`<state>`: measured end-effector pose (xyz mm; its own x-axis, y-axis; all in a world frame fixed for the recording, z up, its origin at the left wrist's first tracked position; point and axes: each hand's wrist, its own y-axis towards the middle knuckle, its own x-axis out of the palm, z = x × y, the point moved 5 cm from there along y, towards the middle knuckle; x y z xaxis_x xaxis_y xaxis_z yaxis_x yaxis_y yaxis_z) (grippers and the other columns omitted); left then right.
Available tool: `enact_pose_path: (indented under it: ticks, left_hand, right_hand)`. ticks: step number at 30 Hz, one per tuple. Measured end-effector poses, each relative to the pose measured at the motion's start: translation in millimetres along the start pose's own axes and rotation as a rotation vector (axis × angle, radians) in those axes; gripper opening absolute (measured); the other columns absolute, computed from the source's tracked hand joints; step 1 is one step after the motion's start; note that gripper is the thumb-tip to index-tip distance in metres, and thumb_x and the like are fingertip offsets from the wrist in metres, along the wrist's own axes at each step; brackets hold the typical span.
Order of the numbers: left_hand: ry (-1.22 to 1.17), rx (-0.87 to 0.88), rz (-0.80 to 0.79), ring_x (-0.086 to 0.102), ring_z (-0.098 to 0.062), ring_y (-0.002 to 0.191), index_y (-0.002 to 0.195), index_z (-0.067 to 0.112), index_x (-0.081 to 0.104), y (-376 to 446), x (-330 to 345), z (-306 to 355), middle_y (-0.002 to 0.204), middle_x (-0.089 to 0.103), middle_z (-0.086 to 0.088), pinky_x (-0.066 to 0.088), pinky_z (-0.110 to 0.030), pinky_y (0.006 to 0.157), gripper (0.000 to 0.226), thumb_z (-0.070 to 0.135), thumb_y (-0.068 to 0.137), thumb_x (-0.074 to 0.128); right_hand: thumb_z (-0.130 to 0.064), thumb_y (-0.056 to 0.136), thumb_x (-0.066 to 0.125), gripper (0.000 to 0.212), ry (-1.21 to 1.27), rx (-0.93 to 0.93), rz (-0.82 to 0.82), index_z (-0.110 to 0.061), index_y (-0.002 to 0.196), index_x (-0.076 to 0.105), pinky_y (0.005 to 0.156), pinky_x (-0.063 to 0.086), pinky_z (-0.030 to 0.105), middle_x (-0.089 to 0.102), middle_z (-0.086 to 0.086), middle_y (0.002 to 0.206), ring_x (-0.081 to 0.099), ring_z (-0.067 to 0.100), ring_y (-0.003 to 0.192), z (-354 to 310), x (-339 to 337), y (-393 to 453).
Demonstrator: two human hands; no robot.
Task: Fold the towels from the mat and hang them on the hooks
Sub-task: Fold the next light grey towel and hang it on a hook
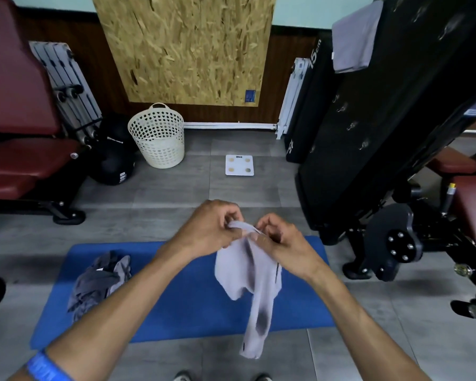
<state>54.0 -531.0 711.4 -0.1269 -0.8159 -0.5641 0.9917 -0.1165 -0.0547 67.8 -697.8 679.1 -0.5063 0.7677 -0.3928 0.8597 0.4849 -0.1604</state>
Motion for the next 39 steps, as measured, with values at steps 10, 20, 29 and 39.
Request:
enact_pose_path:
  ticks: [10,20,29,39]
  left_hand:
    - [0.246,-0.146,0.049,0.052,-0.008,0.050,0.072,0.022,0.060,12,-64,-49,0.056,0.058,0.010,0.042,-0.024,0.052,0.020,0.005,0.073,0.070]
    - [-0.180,-0.205,-0.351,0.071,-0.023,0.068,0.098,0.012,0.065,-3,28,-58,0.088,0.070,0.004,0.046,-0.027,0.050,0.012,0.020,0.089,0.067]
    - [-0.420,-0.311,0.102,0.045,-0.014,0.037,0.076,0.012,0.047,10,-3,-76,0.051,0.046,-0.005,0.034,-0.020,0.037,0.025,0.019,0.099,0.051]
    - [-0.266,-0.286,0.217,0.034,-0.016,0.041,0.059,0.016,0.034,25,-37,-83,0.052,0.028,-0.002,0.029,-0.020,0.042,0.046,0.029,0.095,0.059]
  right_hand:
    - [-0.024,0.100,0.052,0.034,-0.075,0.152,0.022,-0.008,0.073,0.039,0.058,0.032,0.028,0.036,-0.006,0.064,0.035,0.009,0.060,68,-23,-27]
    - [-0.009,0.098,0.049,0.027,0.178,-0.109,-0.019,-0.010,0.072,0.049,0.059,0.038,0.019,0.047,-0.008,0.064,0.045,0.006,0.062,-65,-3,-7]
    - [-0.012,0.073,0.053,0.018,-0.774,-0.084,0.054,-0.019,0.089,0.055,0.065,0.040,0.031,0.064,0.000,0.085,0.057,0.024,0.078,-15,-49,9]
    - [-0.019,0.080,0.055,0.018,-1.035,0.199,0.243,-0.017,0.096,0.062,0.080,0.044,0.035,0.070,0.007,0.097,0.065,0.032,0.094,64,-92,13]
